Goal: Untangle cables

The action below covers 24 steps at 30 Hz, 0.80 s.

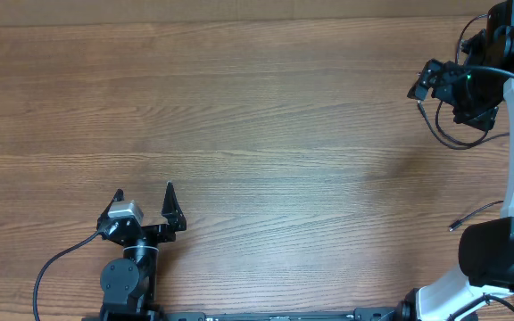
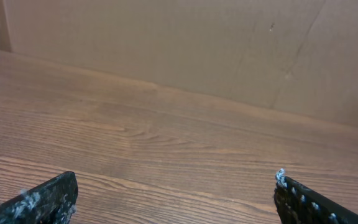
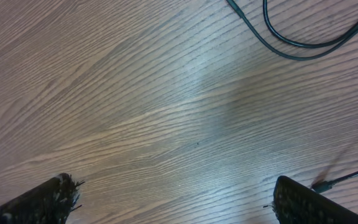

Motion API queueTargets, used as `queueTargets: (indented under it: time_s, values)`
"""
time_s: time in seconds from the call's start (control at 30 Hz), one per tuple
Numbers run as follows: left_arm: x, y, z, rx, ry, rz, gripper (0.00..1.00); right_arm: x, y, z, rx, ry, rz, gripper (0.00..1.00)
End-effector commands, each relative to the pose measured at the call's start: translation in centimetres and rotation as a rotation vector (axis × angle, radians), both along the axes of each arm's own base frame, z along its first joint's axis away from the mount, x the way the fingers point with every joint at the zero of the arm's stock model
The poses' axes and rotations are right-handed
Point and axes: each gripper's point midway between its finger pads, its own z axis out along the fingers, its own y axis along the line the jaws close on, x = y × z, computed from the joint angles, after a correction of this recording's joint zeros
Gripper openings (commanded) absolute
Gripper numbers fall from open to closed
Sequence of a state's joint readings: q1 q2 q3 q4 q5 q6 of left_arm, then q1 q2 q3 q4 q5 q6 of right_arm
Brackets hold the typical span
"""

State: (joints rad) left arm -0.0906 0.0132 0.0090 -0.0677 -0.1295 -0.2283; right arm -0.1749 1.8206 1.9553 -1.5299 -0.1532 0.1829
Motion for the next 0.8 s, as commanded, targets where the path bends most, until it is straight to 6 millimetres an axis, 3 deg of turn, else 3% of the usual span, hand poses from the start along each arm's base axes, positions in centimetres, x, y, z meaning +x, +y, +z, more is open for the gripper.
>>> queueTargets:
  time_s: [0.0, 0.23, 0.33, 0.53, 0.77]
  values:
    - [0.0, 0.1, 0.0, 0.022, -0.005, 0.001, 1.0, -0.2, 0.3, 1.0, -0.001, -0.031, 0.008, 1.0]
    - [0.0, 0.1, 0.0, 0.022, -0.005, 0.001, 1.0, -0.5, 0.3, 1.3, -0.007, -0.034, 0.007, 1.0]
    - [0.0, 0.1, 0.0, 0.022, -0.005, 0.001, 1.0, -0.6, 1.0, 2.5, 0.026, -0.079, 0.018, 1.0]
    - [0.0, 0.1, 0.0, 0.022, -0.005, 0.001, 1.0, -0.2, 2.7, 6.6, -0.007, -0.35, 0.067, 1.0]
    - [0.0, 0.1, 0.0, 0.022, -0.005, 0.001, 0.99, -1.4, 4.3, 7.0, -0.038, -0.624, 0.114, 1.0]
